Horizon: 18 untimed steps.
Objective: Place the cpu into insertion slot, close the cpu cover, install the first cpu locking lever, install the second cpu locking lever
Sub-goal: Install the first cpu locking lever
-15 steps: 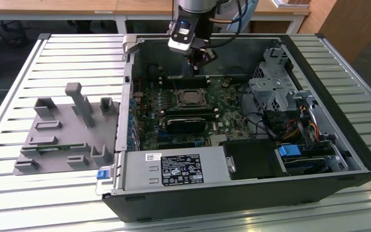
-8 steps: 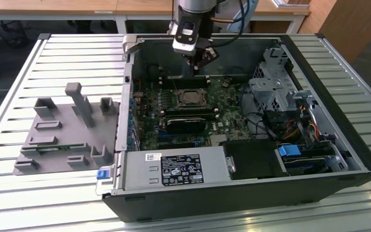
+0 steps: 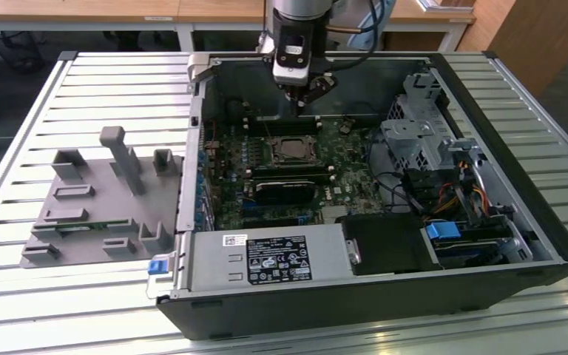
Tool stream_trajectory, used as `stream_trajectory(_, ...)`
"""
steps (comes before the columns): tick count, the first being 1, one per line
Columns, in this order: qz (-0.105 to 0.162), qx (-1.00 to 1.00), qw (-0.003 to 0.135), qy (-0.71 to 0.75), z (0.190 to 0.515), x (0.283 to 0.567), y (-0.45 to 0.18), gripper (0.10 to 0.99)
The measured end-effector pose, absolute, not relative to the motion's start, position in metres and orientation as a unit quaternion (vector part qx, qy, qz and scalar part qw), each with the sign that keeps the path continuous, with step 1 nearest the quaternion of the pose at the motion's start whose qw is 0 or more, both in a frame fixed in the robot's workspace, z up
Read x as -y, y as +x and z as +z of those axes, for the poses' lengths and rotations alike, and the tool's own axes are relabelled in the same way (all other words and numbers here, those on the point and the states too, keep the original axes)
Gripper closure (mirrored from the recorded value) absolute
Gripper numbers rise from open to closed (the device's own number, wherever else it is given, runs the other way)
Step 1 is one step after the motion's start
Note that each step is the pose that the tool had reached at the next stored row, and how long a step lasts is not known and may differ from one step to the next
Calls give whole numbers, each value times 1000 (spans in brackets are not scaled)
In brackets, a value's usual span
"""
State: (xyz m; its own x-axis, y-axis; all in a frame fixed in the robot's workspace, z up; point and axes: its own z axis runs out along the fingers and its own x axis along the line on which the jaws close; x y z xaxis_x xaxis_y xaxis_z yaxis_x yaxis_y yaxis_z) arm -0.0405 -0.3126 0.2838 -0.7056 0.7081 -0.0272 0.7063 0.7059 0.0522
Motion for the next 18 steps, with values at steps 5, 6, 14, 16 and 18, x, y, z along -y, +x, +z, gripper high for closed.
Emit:
stream_trajectory(5,20,-940,22,341,284,313,-41,980)
stream_trajectory(6,20,-943,21,332,284,313,-41,980)
stream_trajectory(14,21,-964,19,263,282,313,-41,980)
stream_trajectory(16,22,-969,19,245,282,313,-41,980)
stream_trajectory(18,22,-973,18,228,281,313,-41,980)
